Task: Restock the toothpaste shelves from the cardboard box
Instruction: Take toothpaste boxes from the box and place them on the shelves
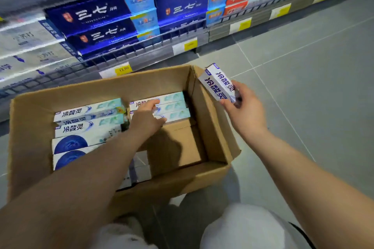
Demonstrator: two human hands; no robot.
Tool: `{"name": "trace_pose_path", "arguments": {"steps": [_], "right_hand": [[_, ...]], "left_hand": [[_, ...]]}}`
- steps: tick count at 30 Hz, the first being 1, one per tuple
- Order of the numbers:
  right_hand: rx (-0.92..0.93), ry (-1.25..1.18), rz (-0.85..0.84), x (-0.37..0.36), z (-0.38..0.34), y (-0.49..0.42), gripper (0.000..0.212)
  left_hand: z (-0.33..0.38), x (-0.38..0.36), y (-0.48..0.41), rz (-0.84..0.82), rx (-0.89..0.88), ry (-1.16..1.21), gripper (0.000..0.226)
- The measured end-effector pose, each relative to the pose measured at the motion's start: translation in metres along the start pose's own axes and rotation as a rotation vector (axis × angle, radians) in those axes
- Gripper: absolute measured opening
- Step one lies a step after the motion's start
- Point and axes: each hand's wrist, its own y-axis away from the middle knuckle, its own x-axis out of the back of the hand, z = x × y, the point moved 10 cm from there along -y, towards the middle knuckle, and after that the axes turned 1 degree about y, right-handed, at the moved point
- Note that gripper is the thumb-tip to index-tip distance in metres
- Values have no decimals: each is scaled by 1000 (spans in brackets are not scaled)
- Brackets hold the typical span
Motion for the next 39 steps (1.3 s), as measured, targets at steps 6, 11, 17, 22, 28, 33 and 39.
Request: {"name": "trace_pose_path", "arguments": {"steps": [6, 11, 17, 22, 28, 33, 39], "right_hand": [[-68, -5, 71, -11, 43, 5, 44], [-117, -52, 84, -15, 46, 16, 41], [-176, -89, 64, -22, 43, 18, 43], [-216, -155, 84, -15, 30, 16, 44], [-212, -204, 49, 55, -49, 27, 43], [-194, -237, 4, 172, -166, 44, 45], [-181, -199, 30, 349, -301, 70, 49]], "left_hand": [[-23, -57, -37, -93, -167, -475, 77], [-34, -48, -42, 127, -159, -596, 55], [-35, -54, -36, -4, -219, -533, 39], [-34, -43, -27, -145, -89, -329, 45], [35, 69, 29, -71, 64, -178, 51], [152, 199, 101, -73, 67, -54, 42], [313, 333, 190, -68, 36, 23, 45]]}}
